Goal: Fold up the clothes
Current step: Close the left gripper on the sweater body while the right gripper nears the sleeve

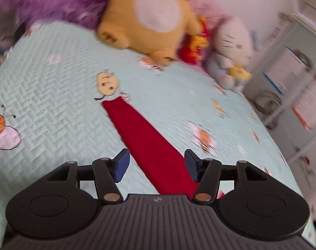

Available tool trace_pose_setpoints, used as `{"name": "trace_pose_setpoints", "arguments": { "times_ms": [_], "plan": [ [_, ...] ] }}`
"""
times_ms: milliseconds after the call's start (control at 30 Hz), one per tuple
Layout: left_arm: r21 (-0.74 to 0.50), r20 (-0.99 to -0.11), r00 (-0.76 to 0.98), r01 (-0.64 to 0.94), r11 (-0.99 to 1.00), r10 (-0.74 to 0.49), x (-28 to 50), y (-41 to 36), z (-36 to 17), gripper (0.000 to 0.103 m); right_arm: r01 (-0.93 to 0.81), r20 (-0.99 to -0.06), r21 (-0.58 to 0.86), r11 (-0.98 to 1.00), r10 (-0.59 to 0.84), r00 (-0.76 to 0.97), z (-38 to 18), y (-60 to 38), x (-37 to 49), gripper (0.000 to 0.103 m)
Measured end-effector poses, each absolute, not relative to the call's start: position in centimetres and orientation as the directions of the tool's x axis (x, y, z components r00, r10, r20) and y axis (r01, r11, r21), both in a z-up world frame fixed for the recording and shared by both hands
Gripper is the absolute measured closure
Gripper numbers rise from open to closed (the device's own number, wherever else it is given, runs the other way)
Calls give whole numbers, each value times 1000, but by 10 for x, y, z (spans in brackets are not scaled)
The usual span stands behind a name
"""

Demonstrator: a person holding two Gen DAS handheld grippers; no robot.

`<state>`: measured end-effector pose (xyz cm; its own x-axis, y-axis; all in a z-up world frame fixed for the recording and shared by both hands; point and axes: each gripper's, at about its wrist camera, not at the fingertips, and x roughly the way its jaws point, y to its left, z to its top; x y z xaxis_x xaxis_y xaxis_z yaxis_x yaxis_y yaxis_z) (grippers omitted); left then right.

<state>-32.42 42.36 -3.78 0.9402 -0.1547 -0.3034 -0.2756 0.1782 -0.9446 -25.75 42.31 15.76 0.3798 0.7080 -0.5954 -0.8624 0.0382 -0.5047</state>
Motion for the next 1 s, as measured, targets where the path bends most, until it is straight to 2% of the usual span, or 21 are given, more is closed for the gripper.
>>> {"name": "trace_pose_setpoints", "arguments": {
  "times_ms": [167, 400, 567, 667, 733, 867, 1000],
  "plan": [
    [-974, -224, 955, -226, 14, -195, -328, 434, -48, 86, -853, -650, -519, -60, 676, 348, 116, 472, -271, 45],
    [-974, -220, 948, -228, -7, -232, -328, 438, -48, 84, -906, -626, -421, 33, 712, 317, 119, 467, -268, 44],
    [-953, -299, 920, -274, 129, -253, -322, 433, -35, 83, -897, -593, -355, 262, 679, 433, 153, 410, -251, 44],
    [-925, -358, 898, -303, 229, -257, -317, 429, -26, 84, -813, -555, -351, 464, 597, 580, 164, 351, -238, 35],
    [-890, -405, 882, -320, 325, -242, -312, 423, -18, 84, -738, -547, -330, 589, 517, 658, 166, 309, -227, 34],
    [-808, -478, 855, -338, 482, -200, -308, 409, -4, 84, -587, -614, -205, 783, 364, 700, 147, 228, -206, 34],
    [-756, -513, 840, -346, 556, -175, -304, 403, 3, 84, -474, -725, -56, 879, 291, 625, 105, 172, -200, 34]
  ]
}}
